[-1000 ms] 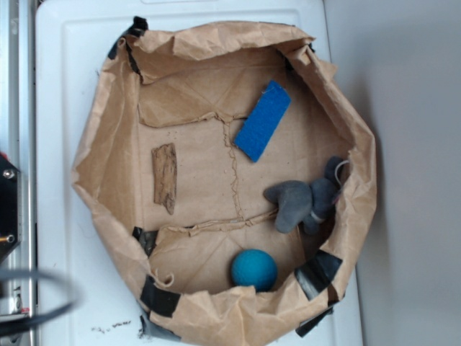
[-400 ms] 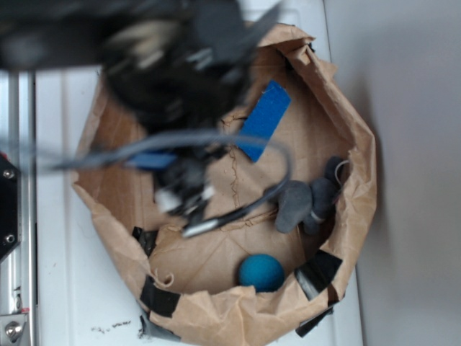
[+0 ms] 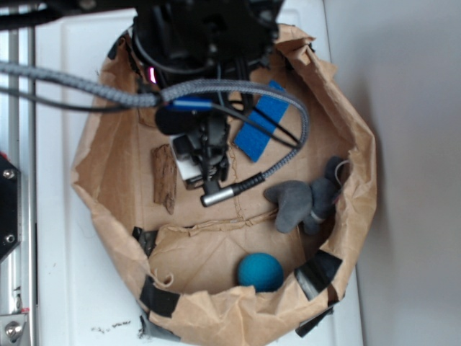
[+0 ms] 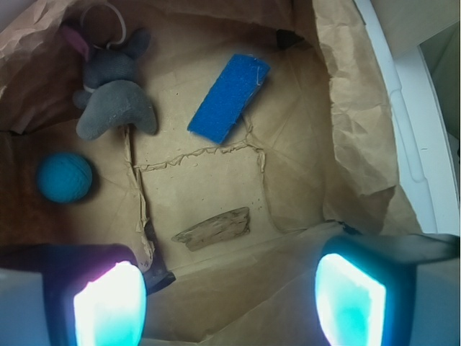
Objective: Grab the blue sponge.
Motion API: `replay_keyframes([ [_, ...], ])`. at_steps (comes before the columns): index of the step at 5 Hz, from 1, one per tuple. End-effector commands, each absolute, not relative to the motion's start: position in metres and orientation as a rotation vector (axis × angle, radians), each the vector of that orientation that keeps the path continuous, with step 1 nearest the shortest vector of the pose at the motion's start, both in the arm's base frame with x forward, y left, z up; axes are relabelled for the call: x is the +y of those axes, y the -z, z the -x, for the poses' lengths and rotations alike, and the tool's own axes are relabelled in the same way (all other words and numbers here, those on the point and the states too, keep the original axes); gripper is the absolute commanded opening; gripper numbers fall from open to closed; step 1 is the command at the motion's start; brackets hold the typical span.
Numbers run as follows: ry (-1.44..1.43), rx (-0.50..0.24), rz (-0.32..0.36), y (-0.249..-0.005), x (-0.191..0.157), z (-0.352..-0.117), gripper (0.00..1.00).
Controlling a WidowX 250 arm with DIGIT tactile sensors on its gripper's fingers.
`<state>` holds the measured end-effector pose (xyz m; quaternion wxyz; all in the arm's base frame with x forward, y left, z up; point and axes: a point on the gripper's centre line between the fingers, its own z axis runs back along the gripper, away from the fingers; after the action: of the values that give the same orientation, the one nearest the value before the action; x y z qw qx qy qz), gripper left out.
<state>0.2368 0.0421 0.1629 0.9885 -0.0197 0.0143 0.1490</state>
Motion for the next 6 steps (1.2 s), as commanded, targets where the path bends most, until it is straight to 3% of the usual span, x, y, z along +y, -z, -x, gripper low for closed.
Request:
replay_keyframes([
  [1, -0.347, -0.064, -0.009, -0.143, 0.044, -0.23, 1.0],
  [2, -0.46, -0.092, -0.025, -0.124, 0.039, -0.242, 1.0],
  [3, -0.521, -0.098, 0.025, -0.106, 0.038, -0.259, 1.0],
  [4, -0.572, -0.068, -0.008, -0.091, 0.034, -0.278, 1.0],
  [6, -0.691, -0.052, -0.037, -0.086, 0.042, -0.322, 1.0],
])
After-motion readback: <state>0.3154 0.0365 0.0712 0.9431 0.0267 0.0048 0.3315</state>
